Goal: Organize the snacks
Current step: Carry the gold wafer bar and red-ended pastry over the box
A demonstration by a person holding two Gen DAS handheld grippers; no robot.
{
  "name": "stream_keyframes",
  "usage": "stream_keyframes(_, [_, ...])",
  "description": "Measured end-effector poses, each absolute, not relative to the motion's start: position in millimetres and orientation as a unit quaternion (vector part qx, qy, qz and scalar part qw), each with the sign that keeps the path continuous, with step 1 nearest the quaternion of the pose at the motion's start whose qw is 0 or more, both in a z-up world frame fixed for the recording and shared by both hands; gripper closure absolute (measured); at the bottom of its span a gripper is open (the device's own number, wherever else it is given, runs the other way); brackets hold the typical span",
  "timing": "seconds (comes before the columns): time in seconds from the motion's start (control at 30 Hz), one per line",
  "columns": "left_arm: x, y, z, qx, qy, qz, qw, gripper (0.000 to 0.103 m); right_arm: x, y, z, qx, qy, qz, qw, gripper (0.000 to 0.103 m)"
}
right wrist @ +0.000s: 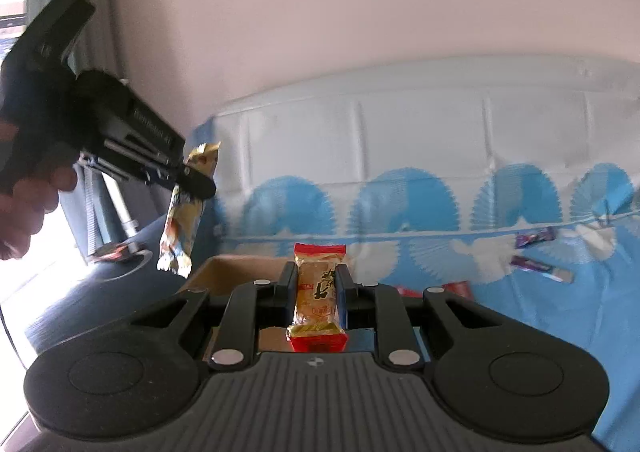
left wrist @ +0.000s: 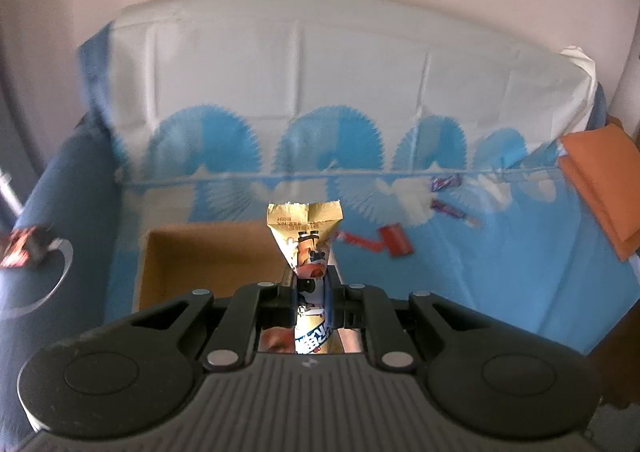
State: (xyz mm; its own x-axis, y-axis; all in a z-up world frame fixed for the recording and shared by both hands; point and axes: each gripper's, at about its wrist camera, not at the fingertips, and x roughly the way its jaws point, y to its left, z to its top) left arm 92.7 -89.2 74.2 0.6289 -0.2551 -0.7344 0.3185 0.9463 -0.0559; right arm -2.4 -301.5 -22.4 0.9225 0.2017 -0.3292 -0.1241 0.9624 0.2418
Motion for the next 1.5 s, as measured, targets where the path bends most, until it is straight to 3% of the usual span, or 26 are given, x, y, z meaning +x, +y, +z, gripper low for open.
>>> stream_keyframes(0.3, [13, 16, 34, 0.018, 0.447, -0.086, 0.89, 0.09, -58, -231, -22, 0.086, 0.222, 0.15, 0.96, 0.082])
stream_keyframes(0.53, [-33, 57, -4, 0.01, 0.483, -0.055, 0.874, 0.09, -84, -181, -25, 0.042, 0.245, 0.182, 0.951, 0.082])
stream_keyframes(1.5, [-43, 57, -7, 0.007, 0.462, -0.066, 0.884, 0.09, -81, -161, -23, -0.011, 0.264, 0.179, 0.948, 0.082])
